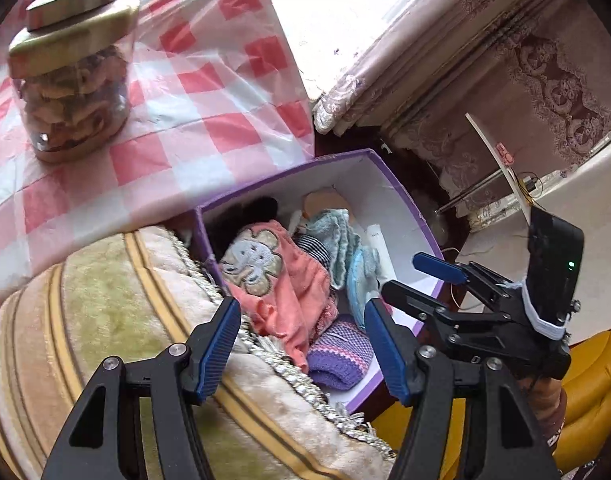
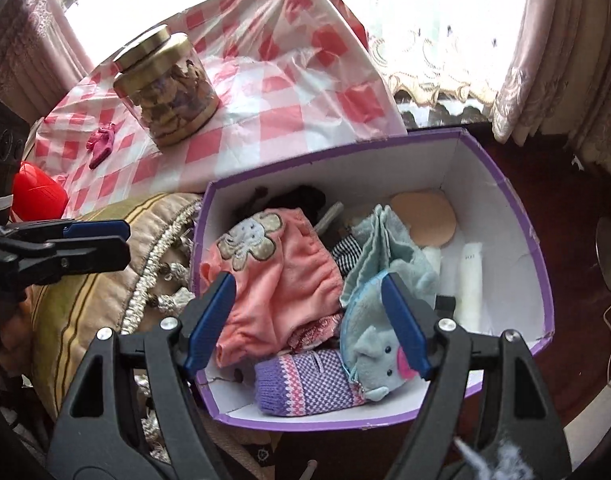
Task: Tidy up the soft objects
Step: 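Withdraw both grippers from the box back toward the table, then grasp the pink round pouch with the left gripper while the right gripper grasps the pink knitted glove, then carry the pink pouch and glove into the purple box and open both grippers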
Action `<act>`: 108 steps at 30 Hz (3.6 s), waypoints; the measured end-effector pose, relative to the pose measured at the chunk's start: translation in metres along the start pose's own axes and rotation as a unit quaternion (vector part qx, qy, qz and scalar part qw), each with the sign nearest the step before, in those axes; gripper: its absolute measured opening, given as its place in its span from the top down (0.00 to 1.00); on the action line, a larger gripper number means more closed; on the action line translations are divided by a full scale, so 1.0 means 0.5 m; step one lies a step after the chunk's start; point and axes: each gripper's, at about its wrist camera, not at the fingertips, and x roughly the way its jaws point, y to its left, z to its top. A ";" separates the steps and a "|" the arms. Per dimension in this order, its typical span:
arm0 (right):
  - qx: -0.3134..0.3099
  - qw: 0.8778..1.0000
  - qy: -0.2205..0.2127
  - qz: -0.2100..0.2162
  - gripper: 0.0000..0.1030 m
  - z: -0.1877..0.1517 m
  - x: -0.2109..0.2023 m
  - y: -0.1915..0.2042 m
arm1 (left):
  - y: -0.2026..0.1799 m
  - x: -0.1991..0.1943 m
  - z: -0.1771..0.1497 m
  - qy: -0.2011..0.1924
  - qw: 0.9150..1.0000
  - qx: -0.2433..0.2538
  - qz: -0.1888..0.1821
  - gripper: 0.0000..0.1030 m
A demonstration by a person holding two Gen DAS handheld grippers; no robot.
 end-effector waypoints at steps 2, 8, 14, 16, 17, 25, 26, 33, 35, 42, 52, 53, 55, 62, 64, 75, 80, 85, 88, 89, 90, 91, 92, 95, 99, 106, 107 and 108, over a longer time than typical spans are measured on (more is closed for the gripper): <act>-0.025 0.999 -0.022 -0.003 0.24 0.022 -0.018 0.035 | 0.035 -0.031 0.006 -0.024 0.999 -0.014 0.019 0.37; -0.104 0.992 -0.075 0.012 0.24 0.093 -0.054 0.151 | 0.171 -0.139 0.016 -0.096 0.989 -0.059 0.091 0.37; -0.174 0.978 -0.101 0.049 0.24 0.169 -0.054 0.296 | 0.339 -0.218 0.029 -0.132 0.970 -0.127 0.159 0.37; -0.194 0.973 -0.103 0.066 0.24 0.192 -0.049 0.346 | 0.385 -0.246 0.040 -0.147 0.961 -0.148 0.183 0.37; -0.203 0.971 -0.104 0.073 0.24 0.202 -0.046 0.373 | 0.409 -0.261 0.045 -0.155 0.956 -0.157 0.192 0.37; -0.271 0.950 -0.110 0.109 0.19 0.290 0.012 0.570 | 0.566 -0.383 0.137 -0.223 0.911 -0.216 0.271 0.26; -0.274 0.949 -0.109 0.113 0.19 0.303 0.024 0.590 | 0.584 -0.395 0.150 -0.229 0.905 -0.225 0.278 0.25; -0.286 0.943 -0.099 0.136 0.16 0.371 0.126 0.700 | 0.689 -0.439 0.216 -0.246 0.880 -0.254 0.317 0.20; -0.280 0.946 -0.085 0.142 0.15 0.382 0.165 0.726 | 0.722 -0.437 0.225 -0.246 0.872 -0.264 0.330 0.19; -0.273 0.947 -0.034 0.166 0.15 0.397 0.303 0.801 | 0.857 -0.392 0.240 -0.215 0.856 -0.322 0.341 0.19; -0.287 0.944 0.032 0.162 0.14 0.422 0.486 0.841 | 0.956 -0.317 0.263 -0.189 0.855 -0.334 0.348 0.19; -0.288 0.943 0.038 0.160 0.14 0.424 0.501 0.844 | 0.964 -0.311 0.263 -0.188 0.856 -0.335 0.348 0.19; -0.289 0.942 0.045 0.166 0.14 0.426 0.522 0.848 | 0.980 -0.298 0.261 -0.180 0.858 -0.336 0.345 0.19; -0.315 0.927 0.065 0.195 0.08 0.415 0.567 0.883 | 1.035 -0.261 0.238 -0.157 0.862 -0.345 0.336 0.19; -0.318 0.926 0.070 0.193 0.07 0.417 0.582 0.892 | 1.034 -0.257 0.242 -0.152 0.865 -0.334 0.343 0.19; -0.336 0.929 0.060 0.143 0.26 0.403 0.621 0.914 | 1.006 -0.236 0.250 -0.147 0.873 -0.289 0.363 0.32; -0.314 0.935 0.064 0.154 0.72 0.414 0.611 0.894 | 0.989 -0.244 0.237 -0.160 0.876 -0.293 0.349 0.32; -0.302 0.943 0.049 0.132 0.76 0.413 0.579 0.867 | 0.948 -0.272 0.232 -0.185 0.878 -0.280 0.340 0.32; -0.283 0.951 0.035 0.117 0.77 0.419 0.550 0.844 | 0.907 -0.279 0.233 -0.197 0.884 -0.265 0.331 0.32; -0.277 0.953 0.031 0.114 0.77 0.422 0.540 0.838 | 0.892 -0.283 0.229 -0.200 0.885 -0.260 0.329 0.32; -0.272 0.955 0.025 0.112 0.77 0.424 0.528 0.832 | 0.881 -0.286 0.227 -0.204 0.887 -0.256 0.326 0.32; -0.267 0.957 0.021 0.112 0.77 0.425 0.518 0.827 | 0.870 -0.293 0.230 -0.207 0.888 -0.252 0.324 0.32; -0.262 0.958 0.017 0.112 0.77 0.424 0.505 0.820 | 0.855 -0.295 0.229 -0.209 0.890 -0.246 0.323 0.32; -0.254 0.961 0.008 0.104 0.77 0.416 0.470 0.802 | 0.817 -0.303 0.229 -0.215 0.893 -0.226 0.323 0.32; -0.245 0.965 -0.004 0.093 0.77 0.402 0.430 0.786 | 0.771 -0.319 0.221 -0.223 0.896 -0.208 0.321 0.32; -0.231 0.968 -0.026 0.093 0.77 0.366 0.337 0.747 | 0.679 -0.347 0.197 -0.242 0.900 -0.178 0.315 0.32; -0.229 0.969 -0.030 0.092 0.77 0.362 0.325 0.739 | 0.666 -0.348 0.190 -0.244 0.901 -0.175 0.313 0.32; -0.225 0.969 -0.033 0.093 0.77 0.358 0.312 0.731 | 0.654 -0.348 0.183 -0.246 0.902 -0.173 0.309 0.32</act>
